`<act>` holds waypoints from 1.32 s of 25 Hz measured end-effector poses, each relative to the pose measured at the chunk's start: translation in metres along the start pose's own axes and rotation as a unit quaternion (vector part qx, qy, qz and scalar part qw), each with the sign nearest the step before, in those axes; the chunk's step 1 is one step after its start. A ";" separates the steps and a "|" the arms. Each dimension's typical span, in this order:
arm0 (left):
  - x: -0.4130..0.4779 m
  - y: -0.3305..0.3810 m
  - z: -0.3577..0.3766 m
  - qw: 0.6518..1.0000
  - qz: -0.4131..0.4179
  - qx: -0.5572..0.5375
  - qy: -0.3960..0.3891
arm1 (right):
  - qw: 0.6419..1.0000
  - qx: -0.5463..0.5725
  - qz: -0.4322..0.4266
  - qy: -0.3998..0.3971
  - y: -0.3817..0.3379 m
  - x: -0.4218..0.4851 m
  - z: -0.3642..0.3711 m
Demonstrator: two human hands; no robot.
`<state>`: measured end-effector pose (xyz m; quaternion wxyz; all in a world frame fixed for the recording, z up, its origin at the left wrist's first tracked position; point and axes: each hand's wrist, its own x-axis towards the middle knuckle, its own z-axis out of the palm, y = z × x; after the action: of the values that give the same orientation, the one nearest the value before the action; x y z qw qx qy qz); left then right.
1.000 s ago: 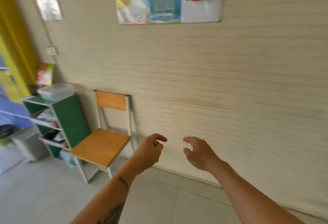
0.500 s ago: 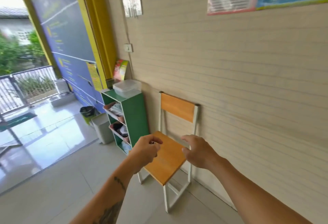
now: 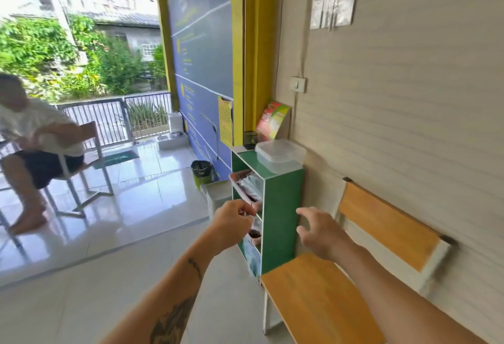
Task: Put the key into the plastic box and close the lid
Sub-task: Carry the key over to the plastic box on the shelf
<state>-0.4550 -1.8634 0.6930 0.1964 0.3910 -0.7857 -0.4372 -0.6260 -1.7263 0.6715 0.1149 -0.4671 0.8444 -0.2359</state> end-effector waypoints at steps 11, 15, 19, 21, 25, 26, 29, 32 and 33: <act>0.235 -0.055 -0.095 0.999 0.011 -0.004 -0.038 | 0.999 0.019 0.034 0.018 -0.077 0.231 0.053; 0.319 -0.049 -0.091 0.999 0.024 0.001 -0.032 | 0.999 0.023 0.034 0.032 -0.069 0.315 0.051; 0.399 -0.030 -0.079 0.999 0.022 -0.016 -0.047 | 0.998 0.027 0.039 0.046 -0.053 0.395 0.037; 0.440 -0.023 -0.068 0.997 0.010 -0.044 -0.064 | 0.998 0.014 0.043 0.052 -0.041 0.434 0.030; 0.514 -0.022 -0.046 0.991 -0.032 -0.077 -0.104 | 0.997 -0.001 0.064 0.048 -0.024 0.489 0.029; 0.533 -0.023 -0.040 0.989 -0.040 -0.084 -0.116 | 0.996 -0.004 0.072 0.046 -0.020 0.501 0.031; 0.595 -0.032 -0.021 0.982 -0.064 -0.123 -0.127 | 0.994 -0.003 0.096 0.057 -0.009 0.538 0.037; 0.652 -0.049 -0.006 0.978 -0.087 -0.119 -0.151 | 0.990 -0.006 0.130 0.061 -0.001 0.576 0.048; 0.670 -0.056 -0.003 0.978 -0.088 -0.105 -0.159 | 0.988 -0.007 0.143 0.062 0.000 0.588 0.051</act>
<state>-0.8418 -2.4086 0.6253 0.0696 0.3615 -0.7190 -0.5896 -0.9205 -2.2374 0.6428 0.0917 -0.3272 0.9095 -0.2394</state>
